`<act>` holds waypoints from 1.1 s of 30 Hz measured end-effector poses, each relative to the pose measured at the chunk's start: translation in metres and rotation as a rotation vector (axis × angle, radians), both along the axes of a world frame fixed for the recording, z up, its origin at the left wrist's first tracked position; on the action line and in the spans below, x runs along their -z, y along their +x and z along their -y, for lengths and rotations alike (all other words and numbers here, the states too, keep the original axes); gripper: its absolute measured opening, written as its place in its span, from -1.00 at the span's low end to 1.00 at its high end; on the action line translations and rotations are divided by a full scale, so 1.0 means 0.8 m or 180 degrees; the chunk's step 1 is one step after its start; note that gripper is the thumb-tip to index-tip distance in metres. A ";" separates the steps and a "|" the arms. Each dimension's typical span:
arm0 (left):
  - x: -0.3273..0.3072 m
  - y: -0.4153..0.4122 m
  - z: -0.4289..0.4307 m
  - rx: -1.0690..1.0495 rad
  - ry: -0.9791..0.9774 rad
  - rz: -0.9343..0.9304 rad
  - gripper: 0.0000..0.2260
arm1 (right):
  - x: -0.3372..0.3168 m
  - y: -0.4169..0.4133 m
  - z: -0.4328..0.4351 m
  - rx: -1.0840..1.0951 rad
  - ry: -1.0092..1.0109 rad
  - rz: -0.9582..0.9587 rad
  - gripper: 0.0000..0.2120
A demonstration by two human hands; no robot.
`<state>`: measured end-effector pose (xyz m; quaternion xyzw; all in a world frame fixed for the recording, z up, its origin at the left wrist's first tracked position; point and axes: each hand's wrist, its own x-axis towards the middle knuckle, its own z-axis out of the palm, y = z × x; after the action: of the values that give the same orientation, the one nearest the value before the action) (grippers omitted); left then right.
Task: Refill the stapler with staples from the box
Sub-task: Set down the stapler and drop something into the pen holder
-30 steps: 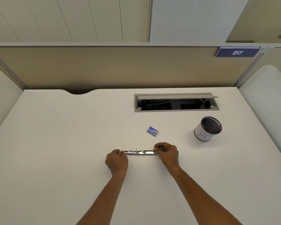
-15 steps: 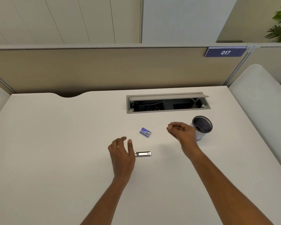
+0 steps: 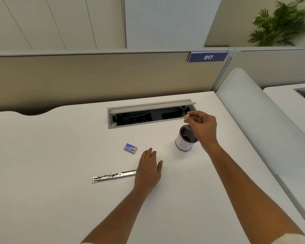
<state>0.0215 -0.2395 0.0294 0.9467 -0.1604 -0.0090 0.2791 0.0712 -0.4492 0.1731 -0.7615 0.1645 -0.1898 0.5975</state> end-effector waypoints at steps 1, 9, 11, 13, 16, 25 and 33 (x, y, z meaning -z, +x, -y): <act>0.006 0.000 0.006 0.0067 0.0112 -0.0068 -0.54 | 0.001 0.000 0.008 0.0047 -0.0052 -0.0023 -0.83; 0.039 -0.007 0.018 0.0342 0.0604 -0.0052 -0.45 | 0.031 0.001 0.049 0.0207 -0.0941 -0.0321 -0.87; 0.041 -0.010 0.019 0.0305 0.0551 0.0009 -0.42 | 0.040 0.002 0.056 0.0212 -0.1125 -0.0391 -0.89; 0.041 -0.011 0.020 0.0296 0.0513 0.0058 -0.41 | 0.049 0.003 0.061 0.0215 -0.1266 -0.0456 -0.90; 0.043 -0.011 0.020 0.0266 0.0489 0.0090 -0.43 | 0.061 0.005 0.065 0.0138 -0.1495 -0.0630 -0.89; 0.053 -0.008 0.019 0.0234 0.0505 0.0090 -0.45 | 0.081 0.009 0.074 -0.0042 -0.1839 -0.0867 -0.86; 0.054 -0.009 0.019 0.0209 0.0451 0.0125 -0.47 | 0.082 0.007 0.072 -0.0046 -0.1783 -0.0871 -0.84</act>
<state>0.0146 -0.2545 -0.0134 0.9583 -0.1958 -0.0109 0.2078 0.0771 -0.5070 0.1072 -0.9162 0.1792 -0.1192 0.3381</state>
